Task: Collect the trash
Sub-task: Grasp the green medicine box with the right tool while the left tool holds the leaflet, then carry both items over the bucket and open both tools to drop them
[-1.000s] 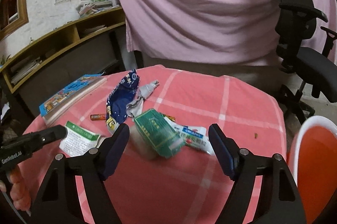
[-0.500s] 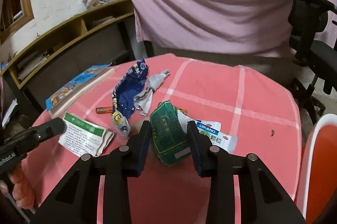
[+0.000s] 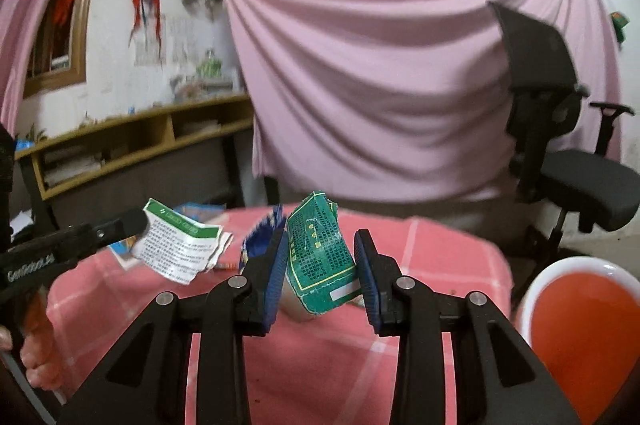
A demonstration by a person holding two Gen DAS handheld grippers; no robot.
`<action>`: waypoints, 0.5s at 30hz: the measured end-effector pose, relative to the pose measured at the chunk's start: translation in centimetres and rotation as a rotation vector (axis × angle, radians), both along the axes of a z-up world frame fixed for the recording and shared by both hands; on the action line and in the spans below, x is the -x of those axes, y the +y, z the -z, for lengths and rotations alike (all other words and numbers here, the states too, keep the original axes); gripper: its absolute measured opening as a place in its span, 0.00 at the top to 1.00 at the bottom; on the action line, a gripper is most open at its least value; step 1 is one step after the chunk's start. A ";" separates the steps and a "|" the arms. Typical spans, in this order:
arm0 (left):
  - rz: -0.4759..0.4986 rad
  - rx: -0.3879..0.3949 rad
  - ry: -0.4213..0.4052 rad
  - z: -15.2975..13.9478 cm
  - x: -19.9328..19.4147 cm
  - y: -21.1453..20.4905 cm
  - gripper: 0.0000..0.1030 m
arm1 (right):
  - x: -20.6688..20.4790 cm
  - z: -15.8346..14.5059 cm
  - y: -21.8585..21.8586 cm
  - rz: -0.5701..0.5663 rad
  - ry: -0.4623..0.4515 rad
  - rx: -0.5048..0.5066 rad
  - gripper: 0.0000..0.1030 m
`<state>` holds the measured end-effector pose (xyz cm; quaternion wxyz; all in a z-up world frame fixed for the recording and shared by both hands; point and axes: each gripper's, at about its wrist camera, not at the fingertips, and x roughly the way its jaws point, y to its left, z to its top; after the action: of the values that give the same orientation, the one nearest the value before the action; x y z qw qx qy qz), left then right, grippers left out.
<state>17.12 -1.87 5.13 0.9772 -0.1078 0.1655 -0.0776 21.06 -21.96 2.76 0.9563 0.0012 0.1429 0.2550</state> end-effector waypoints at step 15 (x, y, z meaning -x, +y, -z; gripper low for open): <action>0.164 -0.050 -0.148 -5.1 -1.8 -10.4 1.00 | 2.9 -3.6 -10.0 0.247 -0.192 -0.150 0.69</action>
<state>18.91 -12.25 10.24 0.9795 -0.0634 0.1032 -0.1610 18.12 -31.92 6.36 0.9869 0.0656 0.0300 0.1443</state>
